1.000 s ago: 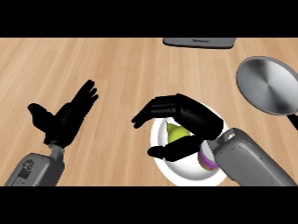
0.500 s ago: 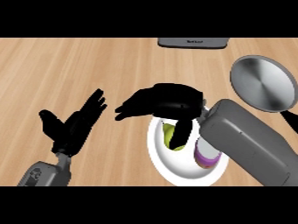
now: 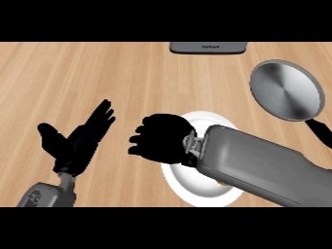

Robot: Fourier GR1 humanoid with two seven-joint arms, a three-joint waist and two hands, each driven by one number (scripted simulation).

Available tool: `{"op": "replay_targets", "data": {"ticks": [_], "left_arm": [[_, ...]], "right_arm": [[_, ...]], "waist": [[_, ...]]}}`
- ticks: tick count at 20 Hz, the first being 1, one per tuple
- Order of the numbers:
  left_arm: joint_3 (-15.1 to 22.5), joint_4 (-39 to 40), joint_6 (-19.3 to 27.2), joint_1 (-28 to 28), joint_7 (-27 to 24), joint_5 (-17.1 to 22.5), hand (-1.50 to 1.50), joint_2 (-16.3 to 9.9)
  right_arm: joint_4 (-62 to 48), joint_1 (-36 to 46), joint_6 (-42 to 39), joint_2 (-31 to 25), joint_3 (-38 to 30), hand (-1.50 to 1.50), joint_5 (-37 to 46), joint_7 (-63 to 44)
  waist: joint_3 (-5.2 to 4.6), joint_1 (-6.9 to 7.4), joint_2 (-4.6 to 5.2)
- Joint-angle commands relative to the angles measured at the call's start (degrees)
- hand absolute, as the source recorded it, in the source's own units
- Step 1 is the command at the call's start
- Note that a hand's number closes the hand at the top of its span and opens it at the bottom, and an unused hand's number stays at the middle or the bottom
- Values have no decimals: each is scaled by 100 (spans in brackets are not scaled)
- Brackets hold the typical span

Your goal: Pick the pear from the plate and place it in the pan

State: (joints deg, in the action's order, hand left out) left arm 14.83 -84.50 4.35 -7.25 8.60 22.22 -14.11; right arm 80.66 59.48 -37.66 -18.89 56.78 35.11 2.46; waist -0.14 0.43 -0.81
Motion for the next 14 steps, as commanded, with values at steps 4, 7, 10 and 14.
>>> {"op": "replay_targets", "data": {"ticks": [4,7,10,14], "left_arm": [[-28,-181,-35,176,65,-44,0,-38],[-23,-184,67,122,50,-143,0,136],[-115,-457,-5,265,276,-87,0,43],[-230,-75,-59,-102,210,-181,0,246]], "right_arm": [[775,-170,-1547,360,620,-150,477,-1346],[991,-738,-1884,686,565,-150,654,-1975],[1038,-1239,-2083,987,473,-150,820,-2289],[1324,-1505,-1852,437,556,-150,1395,-2016]], "waist": [[11,-83,34],[13,-87,55],[14,-43,63],[14,-62,78]]}}
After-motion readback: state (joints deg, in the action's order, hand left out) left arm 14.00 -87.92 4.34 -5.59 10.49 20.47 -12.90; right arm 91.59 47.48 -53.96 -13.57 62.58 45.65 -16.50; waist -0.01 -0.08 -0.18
